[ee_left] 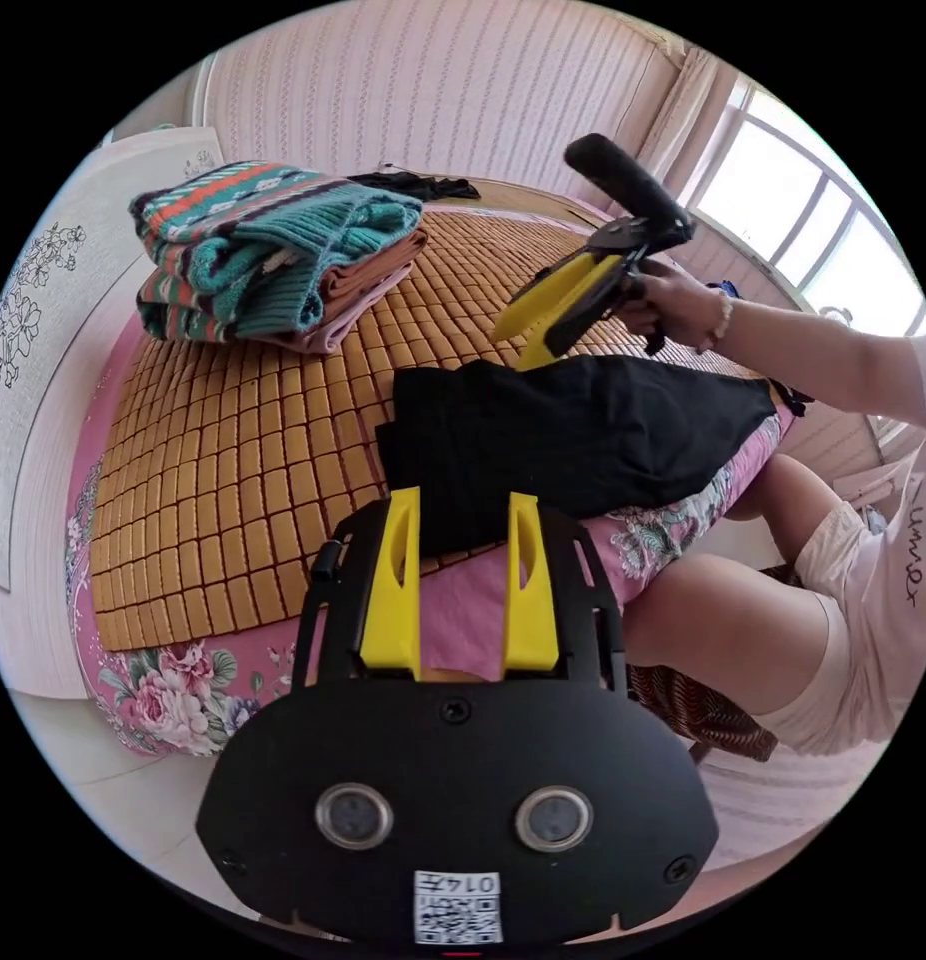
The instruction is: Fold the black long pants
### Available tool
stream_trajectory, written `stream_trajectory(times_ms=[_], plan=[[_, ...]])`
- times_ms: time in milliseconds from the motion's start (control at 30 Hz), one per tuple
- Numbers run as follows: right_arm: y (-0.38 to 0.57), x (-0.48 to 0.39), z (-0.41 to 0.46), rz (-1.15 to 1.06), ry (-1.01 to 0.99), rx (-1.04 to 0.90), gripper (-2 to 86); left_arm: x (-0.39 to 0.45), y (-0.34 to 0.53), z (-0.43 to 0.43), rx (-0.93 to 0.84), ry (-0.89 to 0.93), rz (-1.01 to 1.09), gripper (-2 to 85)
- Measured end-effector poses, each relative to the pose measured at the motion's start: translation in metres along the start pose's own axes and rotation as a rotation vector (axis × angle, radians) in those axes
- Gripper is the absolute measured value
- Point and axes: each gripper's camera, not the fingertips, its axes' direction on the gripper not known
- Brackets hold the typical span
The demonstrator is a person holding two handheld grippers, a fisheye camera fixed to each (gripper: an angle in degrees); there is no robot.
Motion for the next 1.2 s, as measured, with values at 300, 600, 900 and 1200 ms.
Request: stream_trajectory(times_ms=[300,600,900,1200], plan=[[-0.096,0.021,0.04,-0.101,-0.215,-0.089,1.1,-0.059,0.025,0.002,0.135,0.143,0.082,16.6],[-0.145,0.038,0.089,0.002,0.034,-0.146,7.8,-0.073,0.018,0.032,0.057,0.078,0.146,17.4],[-0.16,0.044,0.092,-0.095,-0.314,-0.061,1.3,-0.055,0.011,0.041,0.052,-0.061,0.226,19.3],[-0.2,-0.005,0.069,-0.477,-0.595,-0.212,0.8,-0.024,-0.001,0.028,0.126,-0.044,0.4,19.4]])
